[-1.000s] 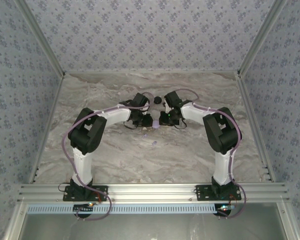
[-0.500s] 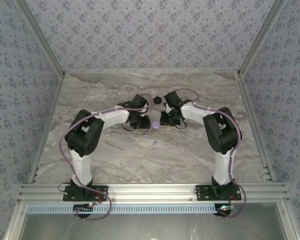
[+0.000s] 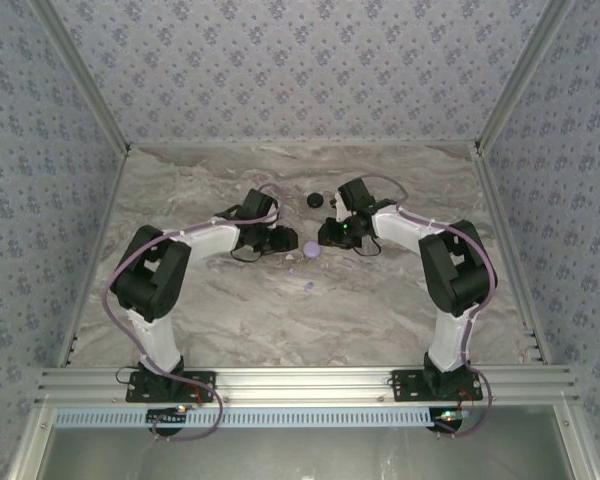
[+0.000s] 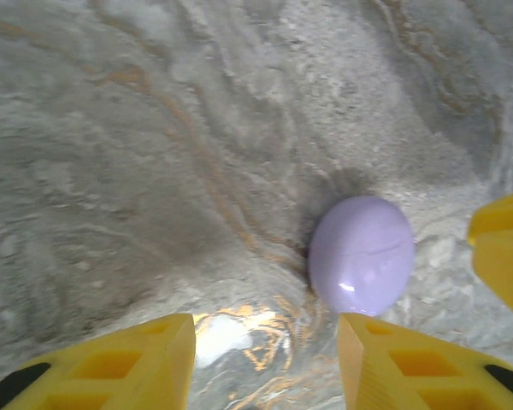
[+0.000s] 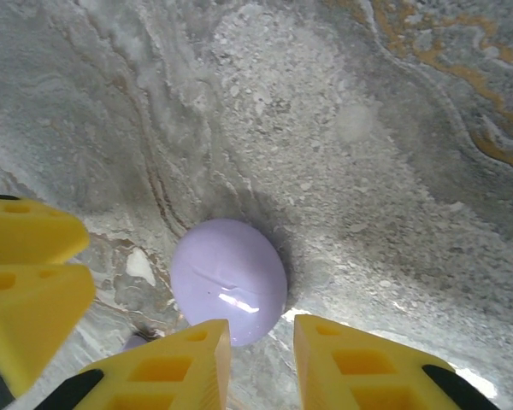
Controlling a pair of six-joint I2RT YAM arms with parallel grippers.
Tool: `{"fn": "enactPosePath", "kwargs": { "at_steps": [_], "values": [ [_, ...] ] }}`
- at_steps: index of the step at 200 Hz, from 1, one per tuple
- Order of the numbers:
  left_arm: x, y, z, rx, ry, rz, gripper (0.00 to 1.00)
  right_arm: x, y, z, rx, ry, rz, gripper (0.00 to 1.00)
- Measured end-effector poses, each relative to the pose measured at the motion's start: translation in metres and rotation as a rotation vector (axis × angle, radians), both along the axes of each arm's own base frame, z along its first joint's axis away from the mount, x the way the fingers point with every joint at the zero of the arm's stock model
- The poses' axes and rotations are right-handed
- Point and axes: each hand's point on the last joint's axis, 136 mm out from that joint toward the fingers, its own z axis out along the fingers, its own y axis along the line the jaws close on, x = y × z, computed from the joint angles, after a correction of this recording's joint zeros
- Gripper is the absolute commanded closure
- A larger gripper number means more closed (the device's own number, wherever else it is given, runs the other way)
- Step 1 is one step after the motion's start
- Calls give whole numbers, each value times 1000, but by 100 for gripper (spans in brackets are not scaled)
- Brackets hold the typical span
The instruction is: Insert the wireless bluetooth earbuds into the charging case
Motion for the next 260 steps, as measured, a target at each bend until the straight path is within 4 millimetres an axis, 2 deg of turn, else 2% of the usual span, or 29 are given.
{"fn": "enactPosePath", "kwargs": {
  "at_steps": [27, 113, 134, 260],
  "values": [
    [2, -10, 4, -61, 3, -8, 52, 2, 2, -1, 39, 13, -2, 74],
    [0, -20, -10, -110, 51, -18, 52, 0, 8, -21, 72, 71, 5, 76],
    [-1, -22, -16, -113, 67, -24, 52, 0, 8, -22, 74, 75, 0, 77],
    [3, -40, -13, -234, 91, -29, 58, 1, 11, -24, 144, 70, -14, 81]
  ]
}}
